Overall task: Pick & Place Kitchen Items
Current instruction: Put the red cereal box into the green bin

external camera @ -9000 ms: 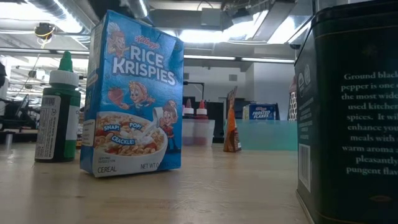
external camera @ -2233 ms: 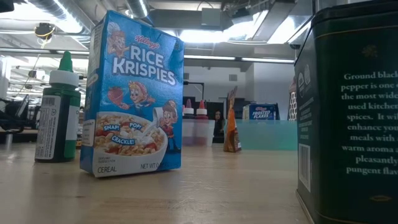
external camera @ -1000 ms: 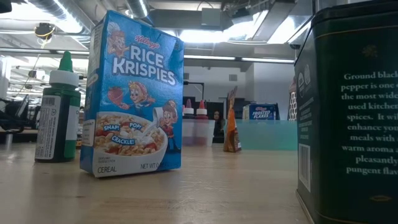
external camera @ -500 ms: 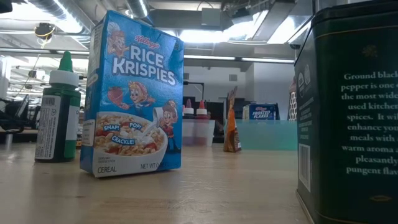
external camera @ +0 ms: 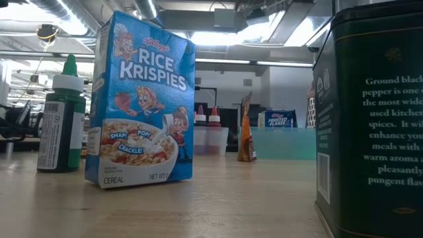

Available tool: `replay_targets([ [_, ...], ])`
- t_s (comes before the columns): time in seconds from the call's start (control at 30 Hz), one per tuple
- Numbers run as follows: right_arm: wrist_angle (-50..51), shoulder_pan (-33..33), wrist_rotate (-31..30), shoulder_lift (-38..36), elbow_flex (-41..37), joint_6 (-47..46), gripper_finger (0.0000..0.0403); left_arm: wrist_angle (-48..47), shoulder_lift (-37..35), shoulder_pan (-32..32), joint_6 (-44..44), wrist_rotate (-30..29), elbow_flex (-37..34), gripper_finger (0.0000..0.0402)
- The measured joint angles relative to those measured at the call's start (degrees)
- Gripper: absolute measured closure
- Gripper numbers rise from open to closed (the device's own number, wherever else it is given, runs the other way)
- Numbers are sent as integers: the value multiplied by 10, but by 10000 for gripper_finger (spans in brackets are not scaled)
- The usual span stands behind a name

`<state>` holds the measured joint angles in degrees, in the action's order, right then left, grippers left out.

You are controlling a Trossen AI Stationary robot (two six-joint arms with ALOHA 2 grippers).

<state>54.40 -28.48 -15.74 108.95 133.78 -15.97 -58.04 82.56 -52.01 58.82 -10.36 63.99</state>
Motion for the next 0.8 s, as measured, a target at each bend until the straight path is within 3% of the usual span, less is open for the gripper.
replay_targets([
  [0.43, 11, 2, 1, 0, 0, -18, 128, -3, -82, 76, -26, 117, 0, 256],
  [0.57, 11, -1, 42, 0, 0, -29, 128, -2, -122, 95, -31, 125, 0, 256],
  [0.8, 26, -1, 46, 0, 0, -32, 128, -9, -182, 124, -68, 119, 45, 256],
])
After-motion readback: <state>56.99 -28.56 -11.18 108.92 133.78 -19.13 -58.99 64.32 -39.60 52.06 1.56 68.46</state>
